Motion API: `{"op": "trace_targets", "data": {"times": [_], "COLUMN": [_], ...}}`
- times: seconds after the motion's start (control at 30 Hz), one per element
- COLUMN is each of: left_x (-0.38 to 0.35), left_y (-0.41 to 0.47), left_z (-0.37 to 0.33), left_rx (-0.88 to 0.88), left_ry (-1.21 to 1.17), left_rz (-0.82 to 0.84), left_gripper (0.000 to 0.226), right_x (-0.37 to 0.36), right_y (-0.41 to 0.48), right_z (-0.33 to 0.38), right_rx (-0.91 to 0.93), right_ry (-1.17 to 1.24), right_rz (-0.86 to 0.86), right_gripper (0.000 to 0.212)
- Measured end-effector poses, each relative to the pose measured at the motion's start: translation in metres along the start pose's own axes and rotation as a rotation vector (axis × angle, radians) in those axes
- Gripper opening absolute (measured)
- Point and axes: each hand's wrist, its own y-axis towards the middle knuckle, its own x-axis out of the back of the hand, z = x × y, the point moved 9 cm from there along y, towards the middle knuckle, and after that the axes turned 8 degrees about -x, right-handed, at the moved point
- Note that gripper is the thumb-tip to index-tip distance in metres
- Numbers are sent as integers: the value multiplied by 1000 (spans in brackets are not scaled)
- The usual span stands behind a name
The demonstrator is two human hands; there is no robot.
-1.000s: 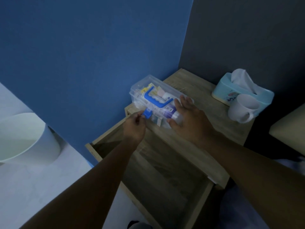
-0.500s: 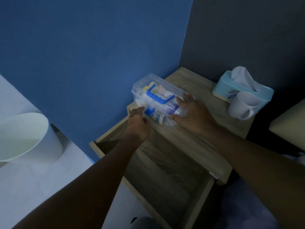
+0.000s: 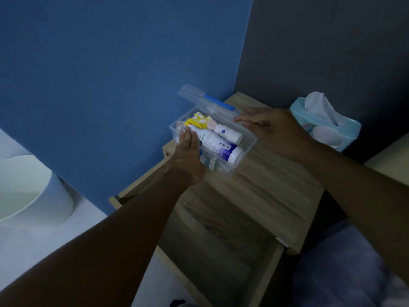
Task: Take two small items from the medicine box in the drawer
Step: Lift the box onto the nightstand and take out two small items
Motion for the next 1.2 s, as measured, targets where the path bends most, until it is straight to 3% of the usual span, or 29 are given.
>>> {"op": "trace_targets", "data": {"times": [0.1, 0.23, 0.43, 0.63, 0.77, 0.83, 0.93, 1.0, 1.1, 1.2], "left_x": [-1, 1, 2, -3, -4, -5, -5, -5, -5, -9], "left_y": [0, -2, -3, 1, 3, 3, 3, 3, 2, 2], "left_z": [2, 1, -1, 4, 6, 6, 5, 6, 6, 13], "left_rx": [10, 27, 29, -2, -5, -8, -20, -17, -33, -21], "left_ry": [33, 105, 151, 208, 227, 249, 281, 266, 260, 239], "left_rz": [10, 23, 36, 46, 53, 52, 47, 42, 29, 29], "left_gripper": [87, 88, 89, 90, 91, 91, 91, 91, 90, 90], "right_x": [9, 20, 32, 6, -13, -12, -15, -31, -76, -107], "right_y": [2, 3, 27, 43, 37, 33, 43, 64, 86, 98], "right_z": [-3, -9, -62, -112, -130, -122, -86, -54, -18, -18], "right_rx": [-5, 33, -254, -624, -731, -697, -471, -245, 17, -36], "right_ry": [-43, -250, -503, -371, -146, -149, -256, -276, -348, -407], "right_rz": [-24, -98, -300, -385, -333, -393, -439, -312, 20, 166], "right_gripper": [28, 52, 63, 84, 83, 77, 62, 46, 29, 32]}}
